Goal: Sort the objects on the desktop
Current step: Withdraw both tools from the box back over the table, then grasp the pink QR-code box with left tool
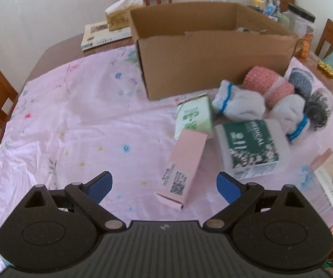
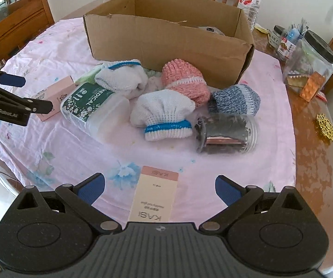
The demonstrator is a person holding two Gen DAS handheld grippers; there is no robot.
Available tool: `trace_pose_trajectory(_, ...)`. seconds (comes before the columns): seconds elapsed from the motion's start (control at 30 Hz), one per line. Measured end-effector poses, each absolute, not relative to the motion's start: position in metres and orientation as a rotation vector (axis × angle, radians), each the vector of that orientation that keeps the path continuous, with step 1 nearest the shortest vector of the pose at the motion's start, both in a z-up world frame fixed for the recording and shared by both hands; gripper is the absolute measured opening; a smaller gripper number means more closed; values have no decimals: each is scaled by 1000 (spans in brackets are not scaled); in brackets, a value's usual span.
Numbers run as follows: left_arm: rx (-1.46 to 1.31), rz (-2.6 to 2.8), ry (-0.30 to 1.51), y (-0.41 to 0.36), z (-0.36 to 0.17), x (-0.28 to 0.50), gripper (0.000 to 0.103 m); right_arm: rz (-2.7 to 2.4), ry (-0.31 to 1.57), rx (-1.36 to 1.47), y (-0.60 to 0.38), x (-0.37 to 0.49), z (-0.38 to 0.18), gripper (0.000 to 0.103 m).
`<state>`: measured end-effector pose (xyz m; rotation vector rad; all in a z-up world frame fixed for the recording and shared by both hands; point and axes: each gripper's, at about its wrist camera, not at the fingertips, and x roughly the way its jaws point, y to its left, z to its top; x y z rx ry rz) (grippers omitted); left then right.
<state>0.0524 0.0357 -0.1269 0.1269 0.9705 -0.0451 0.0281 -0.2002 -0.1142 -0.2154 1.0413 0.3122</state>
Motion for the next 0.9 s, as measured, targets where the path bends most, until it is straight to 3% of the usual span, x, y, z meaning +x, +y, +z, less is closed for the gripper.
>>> trace_pose_trajectory(0.9,124,28,990,113,-146,61,97,281,1031,-230,-146,29,-105,103)
